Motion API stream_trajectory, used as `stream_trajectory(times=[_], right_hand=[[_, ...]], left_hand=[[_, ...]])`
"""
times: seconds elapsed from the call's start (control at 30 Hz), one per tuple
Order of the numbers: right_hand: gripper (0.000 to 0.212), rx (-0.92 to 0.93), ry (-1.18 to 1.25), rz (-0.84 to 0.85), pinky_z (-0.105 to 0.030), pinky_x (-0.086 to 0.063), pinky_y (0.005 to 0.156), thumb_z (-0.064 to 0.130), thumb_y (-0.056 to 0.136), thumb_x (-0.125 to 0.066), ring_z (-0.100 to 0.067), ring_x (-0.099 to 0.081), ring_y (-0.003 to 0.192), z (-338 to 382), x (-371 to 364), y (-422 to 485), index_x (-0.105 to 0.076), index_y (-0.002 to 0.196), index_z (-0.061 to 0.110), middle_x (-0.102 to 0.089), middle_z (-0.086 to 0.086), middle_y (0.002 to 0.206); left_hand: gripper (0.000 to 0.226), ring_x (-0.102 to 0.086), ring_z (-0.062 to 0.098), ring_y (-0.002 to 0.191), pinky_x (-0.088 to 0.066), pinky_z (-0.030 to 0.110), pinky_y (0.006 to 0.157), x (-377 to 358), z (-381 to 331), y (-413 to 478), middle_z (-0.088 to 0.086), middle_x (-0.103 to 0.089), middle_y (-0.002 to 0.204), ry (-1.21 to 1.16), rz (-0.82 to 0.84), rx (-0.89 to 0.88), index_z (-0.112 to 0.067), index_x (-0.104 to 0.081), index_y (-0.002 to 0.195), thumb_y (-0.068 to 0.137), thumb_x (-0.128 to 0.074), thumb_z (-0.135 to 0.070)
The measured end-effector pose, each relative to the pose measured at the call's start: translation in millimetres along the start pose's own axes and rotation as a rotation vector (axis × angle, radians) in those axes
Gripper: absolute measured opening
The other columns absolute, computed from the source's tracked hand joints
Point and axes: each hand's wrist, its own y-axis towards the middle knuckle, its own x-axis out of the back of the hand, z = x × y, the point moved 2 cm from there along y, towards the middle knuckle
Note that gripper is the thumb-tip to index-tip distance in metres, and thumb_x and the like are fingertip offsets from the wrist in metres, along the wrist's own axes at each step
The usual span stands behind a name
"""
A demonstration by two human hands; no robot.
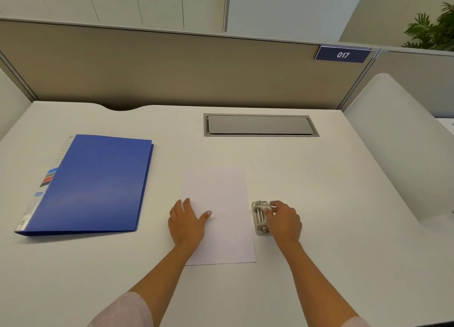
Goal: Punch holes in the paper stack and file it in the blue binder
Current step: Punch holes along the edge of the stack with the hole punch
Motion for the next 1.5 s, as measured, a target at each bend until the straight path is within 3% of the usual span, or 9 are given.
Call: stream_trajectory(times=[0.3,0.4,0.57,0.73,0.83,1.03,1.13,1.23,1.5], right_hand=[[0.019,-0.181,0.077,0.037,-0.029,-0.042,0.063,0.035,0.086,-0.063,-0.027,-0.056,0.073,0.3,-5.8,4.5,-0.067,0.087,0.017,-0.068,-0.007,0.084],[0.018,-0.196,0.080,0.038,-0.029,-0.040,0.061,0.034,0.087,-0.061,-0.026,-0.054,0.070,-0.1,-9.3,4.7,-0.066,0.085,0.017,-0.061,-0.002,0.075],[0.016,-0.188,0.072,0.029,-0.028,-0.034,0.057,0.033,0.088,-0.058,-0.025,-0.051,0.069,-0.3,-12.6,2.8,-0.062,0.085,0.018,-0.059,-0.002,0.076],[0.017,-0.183,0.058,0.022,-0.029,-0.036,0.059,0.032,0.089,-0.057,-0.026,-0.052,0.071,-0.4,-14.6,2.7,-0.063,0.087,0.017,-0.059,-0.002,0.078],[0.017,-0.190,0.038,0.019,-0.029,-0.036,0.061,0.033,0.089,-0.057,-0.026,-0.051,0.071,0.3,-14.0,2.9,-0.063,0.088,0.018,-0.058,-0.002,0.079],[0.016,-0.211,-0.015,0.026,-0.029,-0.035,0.064,0.038,0.088,-0.057,-0.026,-0.051,0.071,0.0,-11.2,3.5,-0.063,0.086,0.023,-0.055,0.001,0.076],[0.015,-0.216,0.003,0.034,-0.029,-0.035,0.065,0.040,0.087,-0.059,-0.025,-0.051,0.071,0.0,-9.6,4.3,-0.062,0.085,0.025,-0.055,0.002,0.075],[0.015,-0.216,0.019,0.041,-0.028,-0.036,0.065,0.041,0.086,-0.060,-0.025,-0.051,0.071,-0.2,-8.0,4.4,-0.061,0.082,0.026,-0.056,0.002,0.074],[0.019,-0.241,0.060,0.083,-0.029,-0.037,0.067,0.044,0.083,-0.064,-0.025,-0.051,0.073,-0.4,-2.6,6.3,-0.058,0.075,0.028,-0.054,0.003,0.071]], left_hand=[[0.098,-0.043,0.028,0.117,-0.049,0.030,0.090,8.8,-16.0,14.0,0.014,-0.038,0.135,0.158,0.089,0.124,-0.006,-0.024,0.142,0.072,-0.076,-0.051],[0.101,-0.046,0.029,0.114,-0.047,0.031,0.090,9.8,-20.5,19.7,0.014,-0.037,0.134,0.150,0.121,0.177,-0.010,-0.024,0.141,0.067,-0.081,-0.048],[0.106,-0.050,0.028,0.112,-0.044,0.035,0.094,11.0,-15.6,29.0,0.015,-0.037,0.132,0.127,0.149,0.267,-0.012,-0.026,0.137,0.058,-0.085,-0.049],[0.106,-0.049,0.027,0.113,-0.038,0.038,0.095,8.0,-9.3,33.6,0.013,-0.048,0.126,0.142,0.160,0.288,-0.012,-0.023,0.132,0.056,-0.084,-0.053],[0.104,-0.049,0.028,0.114,-0.041,0.038,0.095,6.5,-6.5,33.6,0.011,-0.050,0.126,0.080,0.158,0.296,-0.010,-0.025,0.130,0.056,-0.086,-0.051],[0.103,-0.057,0.031,0.109,-0.048,0.037,0.079,10.4,-5.6,30.1,0.012,-0.048,0.129,-0.132,0.224,0.343,-0.009,-0.022,0.127,0.056,-0.090,-0.039],[0.108,-0.055,0.032,0.112,-0.044,0.039,0.076,14.8,-4.0,33.3,0.011,-0.048,0.131,-0.245,0.248,0.363,-0.010,-0.020,0.131,0.056,-0.089,-0.045],[0.112,-0.053,0.034,0.117,-0.047,0.042,0.084,18.8,-1.1,36.9,0.012,-0.048,0.136,-0.327,0.240,0.388,-0.007,-0.017,0.139,0.062,-0.079,-0.060],[0.052,-0.062,0.031,0.105,-0.052,0.043,0.092,14.3,3.4,44.4,0.011,-0.063,0.123,-0.471,0.286,0.231,-0.008,-0.056,0.125,0.088,-0.061,-0.044]])
